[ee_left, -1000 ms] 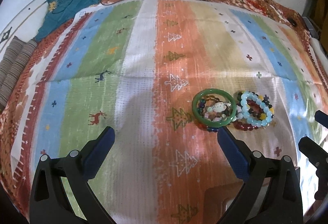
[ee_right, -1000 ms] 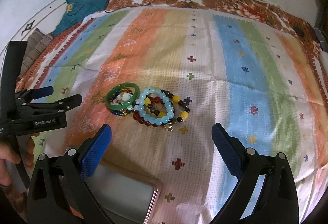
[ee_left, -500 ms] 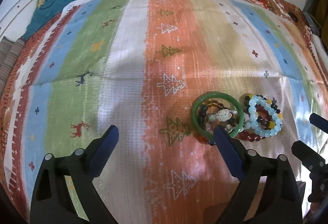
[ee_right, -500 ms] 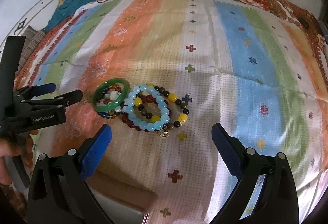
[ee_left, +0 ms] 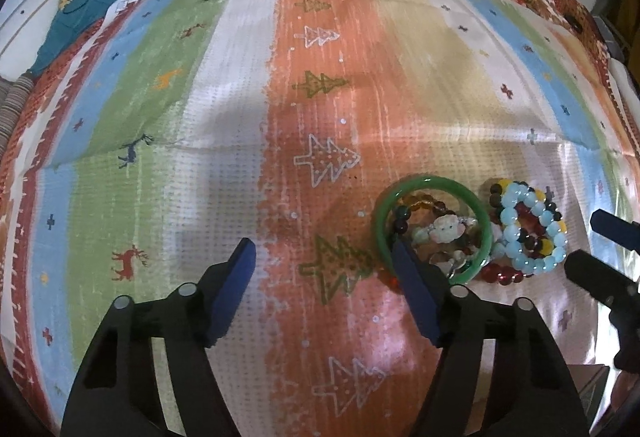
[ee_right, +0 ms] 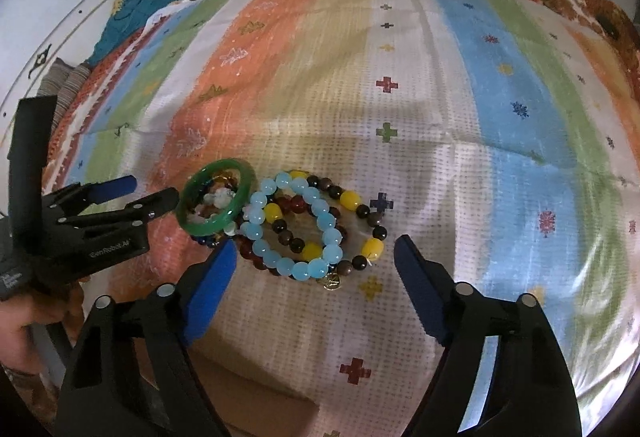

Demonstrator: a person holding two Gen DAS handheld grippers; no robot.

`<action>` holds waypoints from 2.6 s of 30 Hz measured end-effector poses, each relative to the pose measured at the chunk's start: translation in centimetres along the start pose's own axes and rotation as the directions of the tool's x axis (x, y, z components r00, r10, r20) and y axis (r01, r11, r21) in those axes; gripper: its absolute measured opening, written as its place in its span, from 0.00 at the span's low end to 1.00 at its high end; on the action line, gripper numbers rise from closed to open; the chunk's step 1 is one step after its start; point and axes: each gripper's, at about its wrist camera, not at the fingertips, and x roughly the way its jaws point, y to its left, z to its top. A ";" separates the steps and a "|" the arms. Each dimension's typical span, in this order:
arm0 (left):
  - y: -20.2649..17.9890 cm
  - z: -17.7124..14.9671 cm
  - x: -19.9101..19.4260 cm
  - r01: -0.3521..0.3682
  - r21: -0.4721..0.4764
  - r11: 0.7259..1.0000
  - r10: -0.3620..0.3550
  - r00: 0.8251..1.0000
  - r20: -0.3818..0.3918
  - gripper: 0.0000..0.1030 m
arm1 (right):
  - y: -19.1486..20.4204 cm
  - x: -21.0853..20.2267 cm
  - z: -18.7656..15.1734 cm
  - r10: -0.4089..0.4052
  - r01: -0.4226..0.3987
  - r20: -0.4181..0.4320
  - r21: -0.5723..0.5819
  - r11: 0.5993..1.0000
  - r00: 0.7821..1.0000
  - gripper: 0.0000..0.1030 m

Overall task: Organize jewelry
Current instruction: 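Close the right tool on the light-blue bracelet while the left tool grips the green bangle, then lift both held bracelets and carry them over the silver tin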

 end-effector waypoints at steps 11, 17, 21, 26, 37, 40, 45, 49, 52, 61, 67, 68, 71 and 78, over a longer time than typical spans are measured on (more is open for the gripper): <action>0.0 0.5 0.9 -0.007 -0.003 1.000 0.007 1.000 -0.007 0.42 | 0.0 1.9 0.2 0.012 -0.013 -0.046 -0.007 1.000 0.999 0.40; -0.1 0.4 1.5 -0.027 0.022 0.999 0.027 1.000 -0.008 0.36 | -0.2 2.6 0.2 0.014 -0.015 -0.059 -0.006 1.000 0.998 0.29; 0.3 0.8 1.3 0.017 -0.012 1.000 -0.017 1.000 -0.002 0.36 | -0.2 2.6 0.2 0.026 -0.026 -0.059 -0.003 1.000 0.998 0.27; 0.6 1.0 1.0 0.058 -0.037 0.998 -0.058 0.998 0.005 0.36 | -0.6 2.4 0.4 0.037 -0.037 -0.055 0.009 0.999 0.998 0.26; 0.1 1.0 0.8 0.112 -0.030 0.993 -0.112 0.994 0.001 0.36 | -0.7 2.3 0.4 0.038 -0.037 -0.055 0.009 0.999 0.998 0.17; -0.3 0.8 1.3 0.111 -0.015 0.994 -0.111 0.994 -0.011 0.36 | -0.7 2.2 0.4 0.037 -0.036 -0.053 0.007 0.999 0.998 0.13; -0.4 0.8 1.4 0.087 -0.006 0.996 -0.087 0.996 -0.010 0.34 | -0.7 2.1 0.4 0.031 -0.031 -0.050 0.001 1.000 0.998 0.12; -1.0 0.7 1.7 0.055 0.026 0.998 -0.054 0.998 -0.010 0.34 | -0.4 2.1 0.3 0.011 -0.012 -0.043 -0.023 1.000 0.999 0.12; -1.6 0.6 2.1 0.022 0.061 0.998 -0.022 1.000 -0.013 0.33 | -0.1 2.1 0.2 -0.003 0.002 -0.037 -0.043 0.999 0.999 0.12; -1.8 0.5 1.7 0.014 0.078 0.997 -0.014 1.000 -0.007 0.06 | 0.6 1.5 0.3 -0.041 0.042 0.003 -0.086 0.995 0.999 0.12; -1.4 0.8 0.0 0.013 0.057 0.998 -0.014 1.000 0.025 0.06 | 0.9 -0.2 0.7 -0.051 0.056 0.050 -0.106 0.993 0.997 0.12; -1.4 0.8 -0.5 0.012 0.057 0.998 -0.014 0.999 0.031 0.06 | 1.0 -0.7 0.8 -0.060 0.067 0.062 -0.111 0.992 0.996 0.12; -1.5 0.7 -1.4 -0.002 0.066 0.998 -0.001 0.999 0.042 0.06 | 1.4 -1.8 0.9 -0.093 0.105 0.094 -0.132 0.986 0.991 0.12; -1.4 0.3 -3.4 0.004 0.056 0.998 -0.007 0.998 0.063 0.06 | 1.7 -3.7 0.5 -0.123 0.144 0.139 -0.152 0.978 0.983 0.12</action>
